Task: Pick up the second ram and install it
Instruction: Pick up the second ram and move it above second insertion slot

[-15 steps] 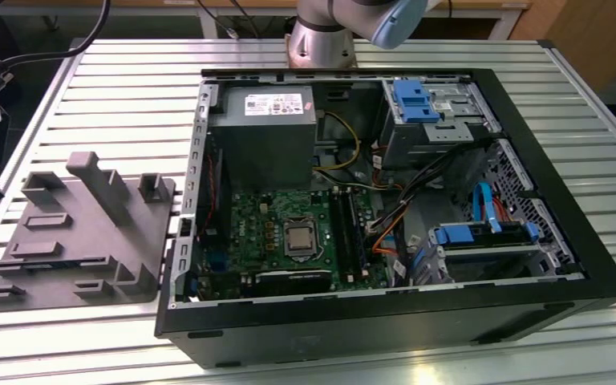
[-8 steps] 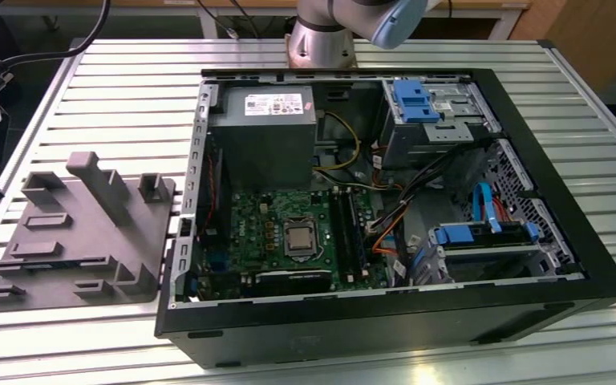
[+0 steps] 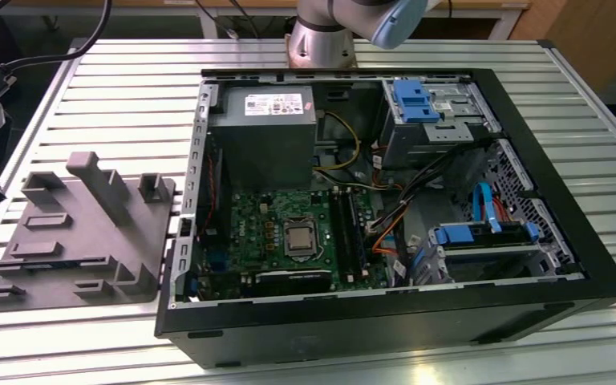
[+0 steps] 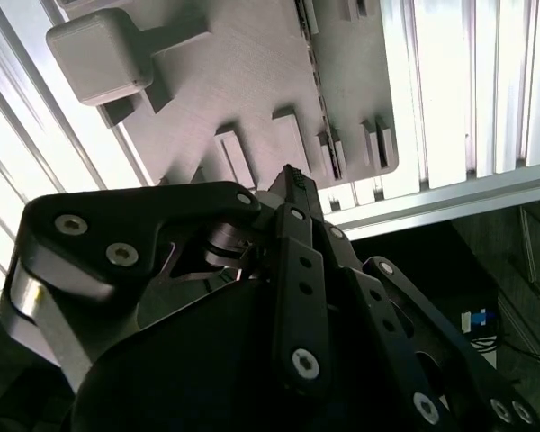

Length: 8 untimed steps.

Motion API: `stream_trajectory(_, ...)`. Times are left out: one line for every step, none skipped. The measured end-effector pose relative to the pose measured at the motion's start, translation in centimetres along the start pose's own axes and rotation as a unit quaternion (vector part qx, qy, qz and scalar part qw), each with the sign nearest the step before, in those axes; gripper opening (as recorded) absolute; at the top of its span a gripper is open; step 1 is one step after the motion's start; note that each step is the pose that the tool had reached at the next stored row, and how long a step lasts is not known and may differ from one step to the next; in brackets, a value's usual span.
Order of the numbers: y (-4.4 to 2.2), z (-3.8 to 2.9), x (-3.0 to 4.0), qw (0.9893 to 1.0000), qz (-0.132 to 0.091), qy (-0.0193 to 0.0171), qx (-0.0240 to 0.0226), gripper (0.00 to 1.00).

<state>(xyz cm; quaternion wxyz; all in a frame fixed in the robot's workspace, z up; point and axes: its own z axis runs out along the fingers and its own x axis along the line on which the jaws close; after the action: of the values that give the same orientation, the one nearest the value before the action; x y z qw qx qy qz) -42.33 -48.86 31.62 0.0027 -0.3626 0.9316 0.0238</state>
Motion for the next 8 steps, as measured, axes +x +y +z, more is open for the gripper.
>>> stream_trajectory(0.0, 0.09, 0.0, 1.0, -0.003, 0.0002, 0.0, 0.11)
stream_trajectory(-0.02, 0.19, 0.01, 1.0, -0.005, 0.0003, 0.0, 0.11)
stream_trajectory(-0.04, 0.29, 0.02, 1.0, -0.009, 0.0005, 0.0, 0.11)
stream_trajectory(-0.06, 0.38, 0.04, 0.9999, -0.012, 0.0007, -0.0001, 0.11)
stream_trajectory(-0.08, 0.48, 0.06, 0.9999, -0.016, 0.0008, -0.0002, 0.11)
stream_trajectory(-0.08, 0.58, 0.06, 0.9998, -0.02, 0.001, -0.0003, 0.11)
stream_trajectory(-0.09, 0.67, 0.07, 0.9997, -0.025, 0.0012, -0.0004, 0.11)
stream_trajectory(-0.1, 0.76, 0.07, 0.9995, -0.031, 0.0015, -0.0005, 0.11)
